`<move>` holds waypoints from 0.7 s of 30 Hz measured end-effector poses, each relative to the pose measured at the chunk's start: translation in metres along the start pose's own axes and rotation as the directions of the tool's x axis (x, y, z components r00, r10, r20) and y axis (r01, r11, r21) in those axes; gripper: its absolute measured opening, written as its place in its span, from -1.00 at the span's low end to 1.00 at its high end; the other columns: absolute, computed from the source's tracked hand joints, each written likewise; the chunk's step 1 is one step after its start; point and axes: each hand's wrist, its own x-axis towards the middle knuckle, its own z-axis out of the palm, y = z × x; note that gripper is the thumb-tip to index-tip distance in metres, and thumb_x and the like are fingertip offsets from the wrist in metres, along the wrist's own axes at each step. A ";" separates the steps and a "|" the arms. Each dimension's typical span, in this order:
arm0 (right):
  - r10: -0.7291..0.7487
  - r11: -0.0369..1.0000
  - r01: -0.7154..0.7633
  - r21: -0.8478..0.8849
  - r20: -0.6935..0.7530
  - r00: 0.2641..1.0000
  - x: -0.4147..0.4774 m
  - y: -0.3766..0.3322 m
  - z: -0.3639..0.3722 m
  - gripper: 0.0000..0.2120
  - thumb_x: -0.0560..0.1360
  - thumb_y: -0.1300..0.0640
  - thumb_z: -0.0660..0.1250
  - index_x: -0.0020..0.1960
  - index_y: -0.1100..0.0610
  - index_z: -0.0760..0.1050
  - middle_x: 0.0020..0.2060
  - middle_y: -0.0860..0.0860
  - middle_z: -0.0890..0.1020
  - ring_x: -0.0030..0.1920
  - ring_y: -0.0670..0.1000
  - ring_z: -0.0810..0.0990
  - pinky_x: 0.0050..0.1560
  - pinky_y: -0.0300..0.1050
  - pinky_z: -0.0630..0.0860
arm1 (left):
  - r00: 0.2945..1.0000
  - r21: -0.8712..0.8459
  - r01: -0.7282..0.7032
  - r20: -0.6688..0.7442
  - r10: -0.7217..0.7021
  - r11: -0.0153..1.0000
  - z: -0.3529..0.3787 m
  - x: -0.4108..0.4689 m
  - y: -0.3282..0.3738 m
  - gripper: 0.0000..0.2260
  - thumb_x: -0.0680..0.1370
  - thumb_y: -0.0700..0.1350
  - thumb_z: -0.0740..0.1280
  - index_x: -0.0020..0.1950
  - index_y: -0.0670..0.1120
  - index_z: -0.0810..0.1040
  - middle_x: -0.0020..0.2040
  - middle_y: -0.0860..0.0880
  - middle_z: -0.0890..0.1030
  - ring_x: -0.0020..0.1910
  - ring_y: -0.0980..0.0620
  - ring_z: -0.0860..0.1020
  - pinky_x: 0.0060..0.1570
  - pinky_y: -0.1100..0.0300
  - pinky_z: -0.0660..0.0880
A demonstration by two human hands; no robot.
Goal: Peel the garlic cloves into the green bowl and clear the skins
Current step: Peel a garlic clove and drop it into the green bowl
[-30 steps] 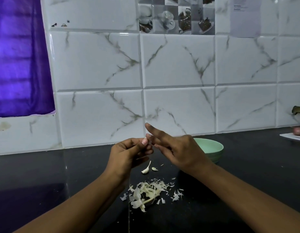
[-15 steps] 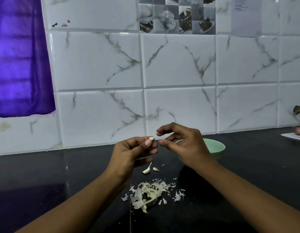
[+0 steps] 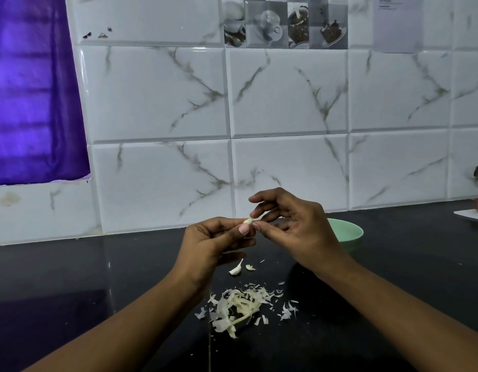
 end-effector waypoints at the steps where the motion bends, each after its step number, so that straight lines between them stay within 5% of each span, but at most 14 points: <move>1: 0.001 1.000 -0.001 -0.006 -0.009 1.000 0.000 0.000 0.001 -0.59 0.39 0.35 0.46 0.06 -0.08 0.50 -0.19 -0.05 0.62 -0.22 -0.07 0.64 -0.17 -0.27 0.58 | 1.000 -0.003 -0.005 -0.005 0.005 1.000 0.000 0.000 0.000 -0.86 0.29 -0.11 0.44 -0.18 -0.09 0.68 -0.18 -0.13 0.71 -0.17 -0.02 0.69 -0.27 0.24 0.58; 5: 0.094 0.995 -0.094 0.030 -0.023 0.995 0.000 -0.002 0.001 -0.55 0.36 0.32 0.50 0.09 -0.06 0.45 -0.21 -0.02 0.62 -0.22 -0.09 0.65 -0.21 -0.34 0.50 | 0.999 -0.010 -0.032 -0.037 0.031 0.999 0.000 0.000 0.001 -0.82 0.27 -0.13 0.45 -0.15 -0.10 0.67 -0.18 -0.13 0.71 -0.17 -0.02 0.69 -0.25 0.23 0.59; 9: 0.221 0.955 -0.226 0.192 0.048 0.974 0.001 -0.002 0.001 -0.52 0.36 0.30 0.49 0.15 -0.02 0.40 -0.20 0.03 0.66 -0.17 -0.03 0.65 -0.15 -0.09 0.61 | 0.998 0.006 -0.049 -0.044 0.049 0.999 0.000 0.000 0.002 -0.83 0.28 -0.13 0.45 -0.14 -0.10 0.66 -0.21 -0.11 0.71 -0.21 0.00 0.68 -0.28 0.25 0.58; 14: 0.381 0.816 -0.390 0.427 0.110 0.918 0.002 -0.001 0.004 -0.56 0.41 0.33 0.42 0.19 0.03 0.37 -0.25 0.02 0.65 -0.17 -0.03 0.63 -0.23 -0.03 0.61 | 0.997 0.067 -0.070 -0.031 0.072 0.995 0.000 -0.002 0.002 -0.83 0.31 -0.16 0.44 -0.12 -0.13 0.66 -0.21 -0.11 0.71 -0.21 -0.01 0.68 -0.28 0.25 0.58; 21: 0.460 0.781 -0.463 0.419 0.116 0.880 0.002 0.002 0.005 -0.59 0.41 0.35 0.42 0.14 0.05 0.38 -0.26 0.06 0.61 -0.26 -0.06 0.58 -0.25 -0.02 0.60 | 0.972 0.318 -0.206 -0.043 0.231 0.925 -0.002 -0.001 -0.001 -0.93 0.37 -0.23 0.49 -0.18 -0.11 0.69 -0.28 -0.09 0.70 -0.26 -0.03 0.68 -0.24 0.22 0.59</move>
